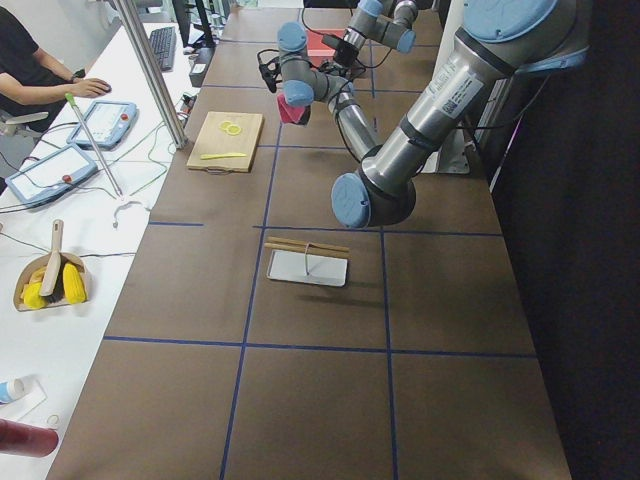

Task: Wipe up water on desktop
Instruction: 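Bring the towel toward the right gripper and grasp it with the right gripper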

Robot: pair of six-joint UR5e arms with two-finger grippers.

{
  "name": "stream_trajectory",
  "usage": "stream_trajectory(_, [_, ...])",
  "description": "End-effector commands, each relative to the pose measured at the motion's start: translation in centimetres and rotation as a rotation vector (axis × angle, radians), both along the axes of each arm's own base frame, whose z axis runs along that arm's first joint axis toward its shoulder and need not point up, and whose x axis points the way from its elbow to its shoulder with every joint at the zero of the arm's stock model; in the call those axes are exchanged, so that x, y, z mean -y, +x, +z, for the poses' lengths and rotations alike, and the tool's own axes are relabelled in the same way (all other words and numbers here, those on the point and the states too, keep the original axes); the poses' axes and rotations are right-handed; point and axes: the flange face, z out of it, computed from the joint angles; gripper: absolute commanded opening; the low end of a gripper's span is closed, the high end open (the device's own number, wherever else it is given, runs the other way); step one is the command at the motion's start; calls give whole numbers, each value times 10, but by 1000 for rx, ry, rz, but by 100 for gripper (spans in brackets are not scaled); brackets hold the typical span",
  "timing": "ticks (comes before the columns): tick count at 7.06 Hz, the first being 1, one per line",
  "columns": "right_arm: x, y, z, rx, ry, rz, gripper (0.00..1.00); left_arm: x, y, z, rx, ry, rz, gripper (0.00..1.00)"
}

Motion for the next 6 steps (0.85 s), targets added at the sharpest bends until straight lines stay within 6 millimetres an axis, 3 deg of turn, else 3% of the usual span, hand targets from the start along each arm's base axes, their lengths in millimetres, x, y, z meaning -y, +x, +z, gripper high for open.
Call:
stream_trajectory(1, [2,1,0,-2,3,16,99,-5,5,2,2,-3,13,0])
stream_trajectory(3, [4,2,2,-8,6,39,99,-5,4,12,10,-11,13,0])
stream_trajectory(6, [4,-1,7,-22,3,48,99,-8,2,4,-1,-4,19,0])
